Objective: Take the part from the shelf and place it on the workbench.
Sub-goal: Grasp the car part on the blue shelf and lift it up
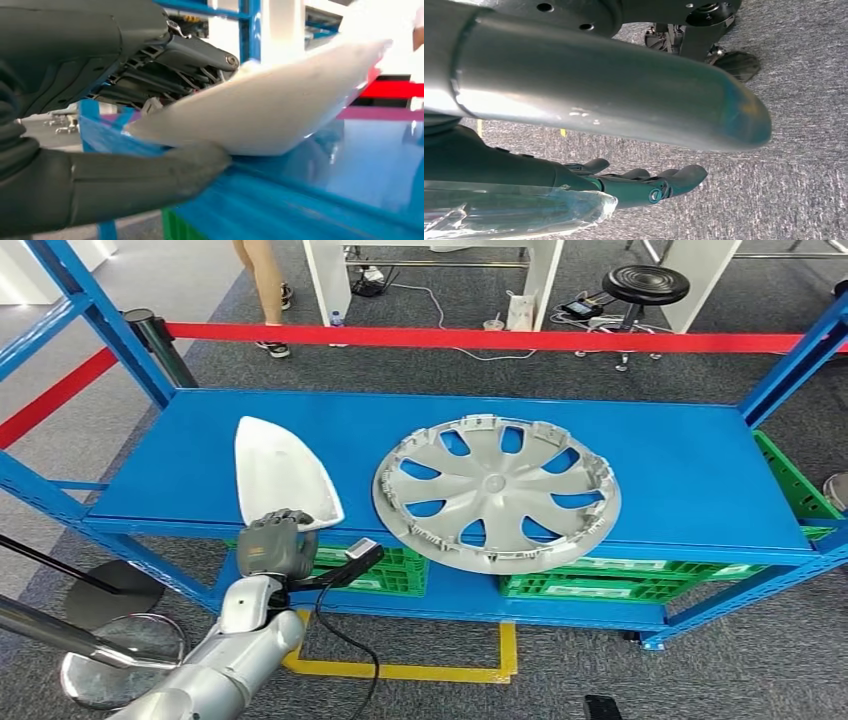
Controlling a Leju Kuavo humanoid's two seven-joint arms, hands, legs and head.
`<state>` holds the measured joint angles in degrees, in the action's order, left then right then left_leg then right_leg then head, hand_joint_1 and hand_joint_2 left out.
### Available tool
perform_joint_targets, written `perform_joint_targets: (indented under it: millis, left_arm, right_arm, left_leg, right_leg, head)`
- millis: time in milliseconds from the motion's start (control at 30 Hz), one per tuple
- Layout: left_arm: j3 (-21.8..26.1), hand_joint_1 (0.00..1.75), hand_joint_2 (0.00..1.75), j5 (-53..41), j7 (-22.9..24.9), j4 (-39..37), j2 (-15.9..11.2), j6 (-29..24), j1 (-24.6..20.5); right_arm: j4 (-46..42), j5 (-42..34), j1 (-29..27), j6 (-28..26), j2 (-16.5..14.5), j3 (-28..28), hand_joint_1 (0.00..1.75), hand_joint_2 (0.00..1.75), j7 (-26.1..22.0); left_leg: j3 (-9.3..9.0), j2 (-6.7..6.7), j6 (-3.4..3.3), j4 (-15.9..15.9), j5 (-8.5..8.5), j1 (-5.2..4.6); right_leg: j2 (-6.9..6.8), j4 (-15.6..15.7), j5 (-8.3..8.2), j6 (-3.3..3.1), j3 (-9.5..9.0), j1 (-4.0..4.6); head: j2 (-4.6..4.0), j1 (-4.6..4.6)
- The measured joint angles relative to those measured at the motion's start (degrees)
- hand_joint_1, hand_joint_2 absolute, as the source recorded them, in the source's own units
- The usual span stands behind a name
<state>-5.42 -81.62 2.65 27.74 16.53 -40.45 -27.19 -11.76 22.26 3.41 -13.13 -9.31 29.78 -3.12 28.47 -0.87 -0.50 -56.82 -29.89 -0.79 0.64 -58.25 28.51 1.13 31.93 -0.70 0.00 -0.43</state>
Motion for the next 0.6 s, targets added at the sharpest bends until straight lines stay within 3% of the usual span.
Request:
perform_joint_targets:
  millis: [600]
  left_arm:
    - [-0.66, 1.75, 1.75, -5.28, 0.48, 4.12, 1.34, -0.18, 0.34]
  right_arm:
    - [0.01, 0.45, 0.05, 0.11, -0.01, 0.29, 0.00, 0.00, -0.14]
  left_leg:
    - [-0.04, 0.01, 0.00, 0.00, 0.00, 0.00]
  right_leg:
    - [0.01, 0.00, -0.01, 0.00, -0.02, 0.00]
  head:
    - [0.00, -0.01]
